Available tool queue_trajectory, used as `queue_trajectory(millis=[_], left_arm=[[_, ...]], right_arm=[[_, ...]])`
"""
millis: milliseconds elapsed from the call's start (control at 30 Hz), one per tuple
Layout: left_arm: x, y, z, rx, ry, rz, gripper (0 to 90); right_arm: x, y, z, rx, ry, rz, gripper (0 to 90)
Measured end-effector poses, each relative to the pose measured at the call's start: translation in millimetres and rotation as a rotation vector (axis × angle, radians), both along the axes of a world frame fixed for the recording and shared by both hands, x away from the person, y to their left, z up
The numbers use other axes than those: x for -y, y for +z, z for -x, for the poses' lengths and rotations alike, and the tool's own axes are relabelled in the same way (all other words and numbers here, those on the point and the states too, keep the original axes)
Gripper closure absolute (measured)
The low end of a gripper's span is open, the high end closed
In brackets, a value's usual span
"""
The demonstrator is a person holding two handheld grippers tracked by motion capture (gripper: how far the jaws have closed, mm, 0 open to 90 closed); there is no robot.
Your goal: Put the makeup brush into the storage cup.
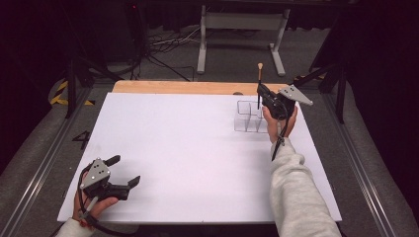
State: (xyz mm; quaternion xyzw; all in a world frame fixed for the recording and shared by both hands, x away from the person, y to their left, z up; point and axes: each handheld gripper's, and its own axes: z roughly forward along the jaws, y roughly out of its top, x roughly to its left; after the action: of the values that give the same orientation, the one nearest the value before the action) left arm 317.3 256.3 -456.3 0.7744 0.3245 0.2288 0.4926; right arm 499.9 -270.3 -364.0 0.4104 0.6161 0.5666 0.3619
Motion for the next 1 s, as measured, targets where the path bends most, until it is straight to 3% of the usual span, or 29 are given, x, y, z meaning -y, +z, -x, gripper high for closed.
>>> queue_trajectory(millis=[1000], left_arm=[[-0.6,0.1,0.3,-0.002,0.001,-0.006,2.4]], right_arm=[[-2.5,-23.4,3.4,-0.030,-0.004,-0.005,83.3]])
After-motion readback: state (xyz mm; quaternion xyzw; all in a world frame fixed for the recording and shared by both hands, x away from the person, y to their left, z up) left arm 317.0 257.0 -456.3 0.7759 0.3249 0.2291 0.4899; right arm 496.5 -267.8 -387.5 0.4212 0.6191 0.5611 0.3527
